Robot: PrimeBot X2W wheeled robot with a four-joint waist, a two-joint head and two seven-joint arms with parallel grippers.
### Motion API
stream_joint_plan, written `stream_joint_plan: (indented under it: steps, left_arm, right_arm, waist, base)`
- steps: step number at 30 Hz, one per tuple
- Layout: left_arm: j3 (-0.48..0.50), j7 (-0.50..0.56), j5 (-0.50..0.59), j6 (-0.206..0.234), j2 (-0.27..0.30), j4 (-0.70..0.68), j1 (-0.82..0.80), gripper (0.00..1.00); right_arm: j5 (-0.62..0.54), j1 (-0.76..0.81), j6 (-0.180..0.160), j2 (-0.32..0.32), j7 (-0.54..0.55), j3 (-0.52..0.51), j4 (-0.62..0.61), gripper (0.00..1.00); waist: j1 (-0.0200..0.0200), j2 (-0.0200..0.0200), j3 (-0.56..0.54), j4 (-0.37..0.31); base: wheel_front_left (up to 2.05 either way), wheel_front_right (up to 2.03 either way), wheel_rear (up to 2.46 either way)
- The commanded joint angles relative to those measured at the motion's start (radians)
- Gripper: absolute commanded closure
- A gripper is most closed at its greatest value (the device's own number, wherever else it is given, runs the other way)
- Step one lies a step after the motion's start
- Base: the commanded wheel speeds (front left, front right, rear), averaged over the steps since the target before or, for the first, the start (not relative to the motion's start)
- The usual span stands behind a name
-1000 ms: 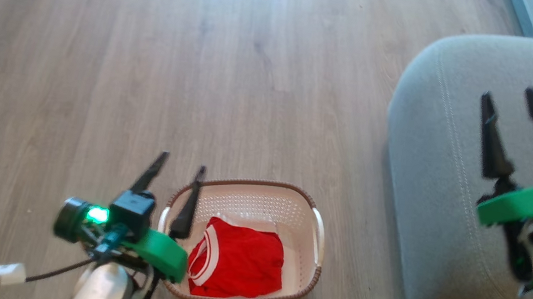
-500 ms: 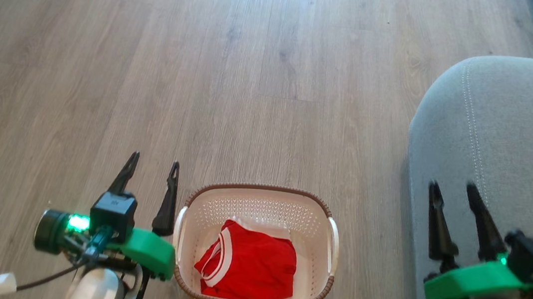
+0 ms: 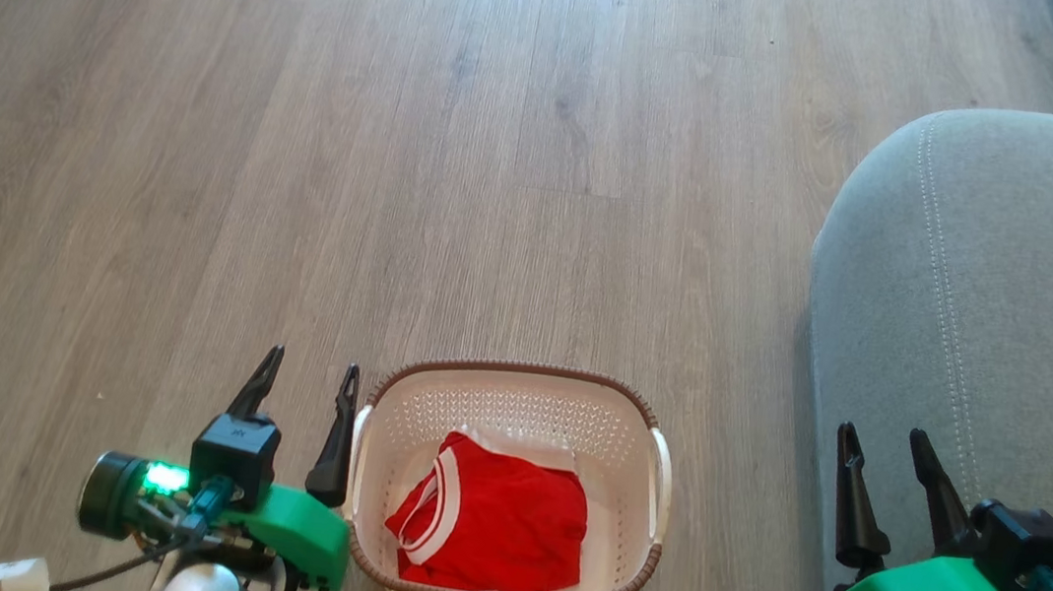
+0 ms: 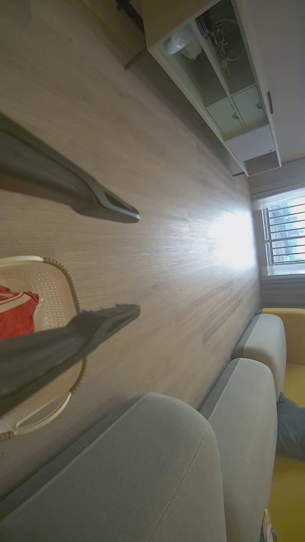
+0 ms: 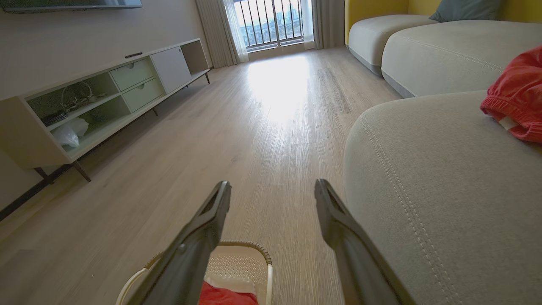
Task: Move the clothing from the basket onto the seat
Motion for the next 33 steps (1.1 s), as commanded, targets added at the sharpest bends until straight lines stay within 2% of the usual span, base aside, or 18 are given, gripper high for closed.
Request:
stream_joint_plan:
  steps: [1,18,25,33]
  left_arm:
    - [0.027,-0.005,0.003,0.001,-0.003,-0.025,-0.031,0.00]
    - [0.021,-0.005,0.001,-0.006,-0.003,-0.024,-0.044,0.00]
    - [0.026,-0.005,0.006,-0.050,-0.003,0.001,-0.086,0.00]
    - [0.005,-0.005,0.036,-0.127,0.017,0.078,-0.184,0.00]
  right_arm:
    - [-0.008,-0.039,0.000,0.001,-0.009,0.020,-0.027,0.00]
    - [-0.024,-0.054,0.000,0.010,-0.009,-0.008,-0.047,0.00]
    - [-0.059,-0.085,0.000,0.022,-0.009,-0.006,-0.060,0.00]
    - [-0.124,-0.126,0.000,0.033,-0.009,0.016,-0.107,0.00]
  waist:
    - [0.0001,0.0000,-0.002,-0.002]
    - [0.0001,0.0000,0.038,-0.014]
    - [0.0001,0.0000,0.155,-0.037]
    - [0.0001,0.0000,0.360,-0.084]
  base:
    - [0.00,0.00,0.00]
    - [0.00,0.00,0.00]
    - [0.00,0.00,0.00]
    - [0.00,0.00,0.00]
